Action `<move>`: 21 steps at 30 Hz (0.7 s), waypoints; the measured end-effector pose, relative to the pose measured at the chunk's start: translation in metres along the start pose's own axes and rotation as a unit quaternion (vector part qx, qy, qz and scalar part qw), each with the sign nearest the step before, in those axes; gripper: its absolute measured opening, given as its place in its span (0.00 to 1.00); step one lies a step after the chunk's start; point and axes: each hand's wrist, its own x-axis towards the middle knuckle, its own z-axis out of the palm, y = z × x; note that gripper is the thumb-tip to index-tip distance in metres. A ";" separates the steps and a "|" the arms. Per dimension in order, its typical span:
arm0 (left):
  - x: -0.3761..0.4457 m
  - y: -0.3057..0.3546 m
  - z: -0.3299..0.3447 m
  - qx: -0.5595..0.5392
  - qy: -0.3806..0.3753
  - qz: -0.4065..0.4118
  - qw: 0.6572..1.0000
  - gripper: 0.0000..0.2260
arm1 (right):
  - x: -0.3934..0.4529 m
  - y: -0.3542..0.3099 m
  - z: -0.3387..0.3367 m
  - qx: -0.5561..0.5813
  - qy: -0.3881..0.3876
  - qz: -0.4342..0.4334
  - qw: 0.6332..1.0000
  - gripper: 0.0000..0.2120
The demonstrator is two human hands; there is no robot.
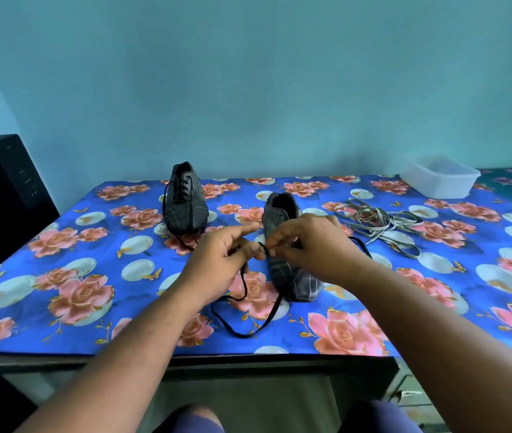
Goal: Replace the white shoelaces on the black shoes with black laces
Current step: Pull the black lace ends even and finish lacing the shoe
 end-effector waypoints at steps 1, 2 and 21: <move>0.003 -0.002 0.003 0.014 0.004 0.003 1.000 0.12 | -0.001 0.004 0.000 0.019 0.002 0.000 1.000 0.04; 0.006 -0.004 0.006 0.027 0.007 0.004 1.000 0.10 | -0.001 0.007 0.000 0.040 0.015 0.006 0.999 0.04; 0.025 -0.012 0.031 0.153 0.010 -0.038 0.988 0.10 | -0.010 0.032 0.014 -0.109 -0.009 0.133 0.985 0.13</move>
